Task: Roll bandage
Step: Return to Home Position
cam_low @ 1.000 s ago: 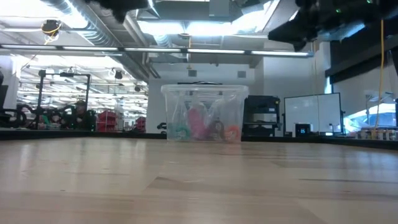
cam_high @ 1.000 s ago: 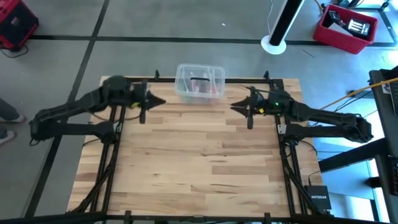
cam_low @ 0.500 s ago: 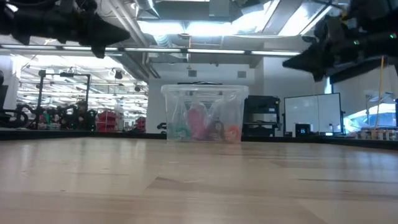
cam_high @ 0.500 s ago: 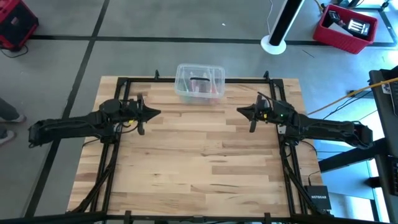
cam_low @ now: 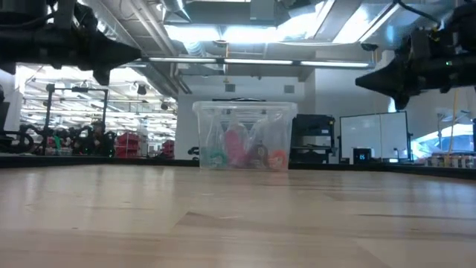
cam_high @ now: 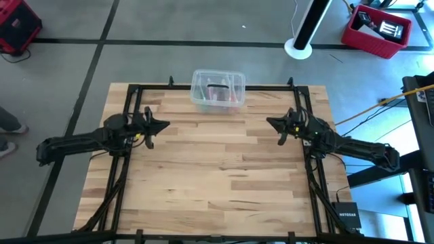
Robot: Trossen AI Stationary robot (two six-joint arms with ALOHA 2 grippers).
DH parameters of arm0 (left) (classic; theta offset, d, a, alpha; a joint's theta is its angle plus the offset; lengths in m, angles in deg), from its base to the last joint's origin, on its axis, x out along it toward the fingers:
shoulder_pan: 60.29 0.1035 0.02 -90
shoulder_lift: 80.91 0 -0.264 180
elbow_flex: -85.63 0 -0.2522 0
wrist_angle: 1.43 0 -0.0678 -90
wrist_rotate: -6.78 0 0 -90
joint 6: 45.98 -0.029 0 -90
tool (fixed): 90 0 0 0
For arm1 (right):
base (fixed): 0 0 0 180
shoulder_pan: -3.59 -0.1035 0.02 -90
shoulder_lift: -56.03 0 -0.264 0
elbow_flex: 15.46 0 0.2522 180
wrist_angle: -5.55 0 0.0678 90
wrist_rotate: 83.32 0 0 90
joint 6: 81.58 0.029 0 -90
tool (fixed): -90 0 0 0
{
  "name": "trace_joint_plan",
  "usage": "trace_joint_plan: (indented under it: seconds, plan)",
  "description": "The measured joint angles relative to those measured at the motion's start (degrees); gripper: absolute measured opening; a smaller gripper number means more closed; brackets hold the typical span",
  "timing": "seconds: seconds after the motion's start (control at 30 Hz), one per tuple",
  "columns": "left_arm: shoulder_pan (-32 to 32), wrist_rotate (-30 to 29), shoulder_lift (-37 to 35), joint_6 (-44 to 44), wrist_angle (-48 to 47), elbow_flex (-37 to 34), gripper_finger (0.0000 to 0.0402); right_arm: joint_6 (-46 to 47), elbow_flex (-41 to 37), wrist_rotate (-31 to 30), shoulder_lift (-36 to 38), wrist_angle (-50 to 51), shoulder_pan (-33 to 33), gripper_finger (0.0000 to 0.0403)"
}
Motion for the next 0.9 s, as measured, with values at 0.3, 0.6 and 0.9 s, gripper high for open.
trace_joint_plan:
  seconds: [0.3,0.6,0.9]
  plan:
    - [-0.17,-4.60,-9.49,1.77,-5.88,-4.31,0.0003,1.98,-0.38,-0.78,11.34,12.46,-0.04,0.0006]
    - [-0.15,-4.93,-13.97,0.45,-11.87,-4.31,0.0006,2.56,-0.40,-0.08,14.08,14.09,-0.02,0.0009]
    - [-0.15,-4.74,-13.86,-2.57,-11.99,-4.28,0.0001,1.45,-0.42,2.57,12.53,14.69,-0.02,0.0009]
